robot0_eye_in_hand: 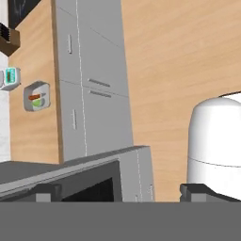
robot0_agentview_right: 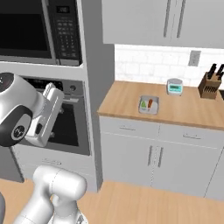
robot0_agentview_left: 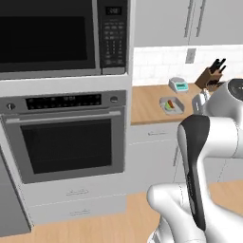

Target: Take the meat container that has the chicken drumstick and place it on the second highest rack of the freezer. Then take the vegetable container that has the carrot and lemon wedge and place it on the highest rack of the freezer.

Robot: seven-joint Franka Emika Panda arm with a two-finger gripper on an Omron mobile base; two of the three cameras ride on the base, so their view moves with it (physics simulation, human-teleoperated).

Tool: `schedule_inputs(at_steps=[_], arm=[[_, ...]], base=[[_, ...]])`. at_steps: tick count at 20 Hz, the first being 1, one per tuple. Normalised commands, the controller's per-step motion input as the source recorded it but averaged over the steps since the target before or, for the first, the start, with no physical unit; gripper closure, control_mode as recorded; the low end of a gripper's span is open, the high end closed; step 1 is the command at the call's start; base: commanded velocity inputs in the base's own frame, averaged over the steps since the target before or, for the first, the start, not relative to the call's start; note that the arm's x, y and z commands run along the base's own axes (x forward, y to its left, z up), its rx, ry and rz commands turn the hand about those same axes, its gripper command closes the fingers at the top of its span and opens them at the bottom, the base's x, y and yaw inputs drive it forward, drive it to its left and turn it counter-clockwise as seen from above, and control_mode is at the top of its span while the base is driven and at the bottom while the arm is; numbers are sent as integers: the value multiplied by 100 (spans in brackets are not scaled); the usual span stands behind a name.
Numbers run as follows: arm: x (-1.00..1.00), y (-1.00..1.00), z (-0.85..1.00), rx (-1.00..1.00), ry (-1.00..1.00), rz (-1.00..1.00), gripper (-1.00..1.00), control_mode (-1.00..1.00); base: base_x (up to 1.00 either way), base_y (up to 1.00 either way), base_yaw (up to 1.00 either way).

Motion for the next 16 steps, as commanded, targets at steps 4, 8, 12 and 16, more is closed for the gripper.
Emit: schedule_inputs(at_steps=[4, 8, 12, 16], arm=[[0, 0, 0, 0, 0, 0, -100, 100], [0, 0, 0, 0, 0, 0, -100, 100], [0, 0, 0, 0, 0, 0, -100, 100], [0, 0, 0, 0, 0, 0, -100, 100]], base=[[30, -77, -1], [38, -52, 0], [46, -40, 0], [53, -35, 0]])
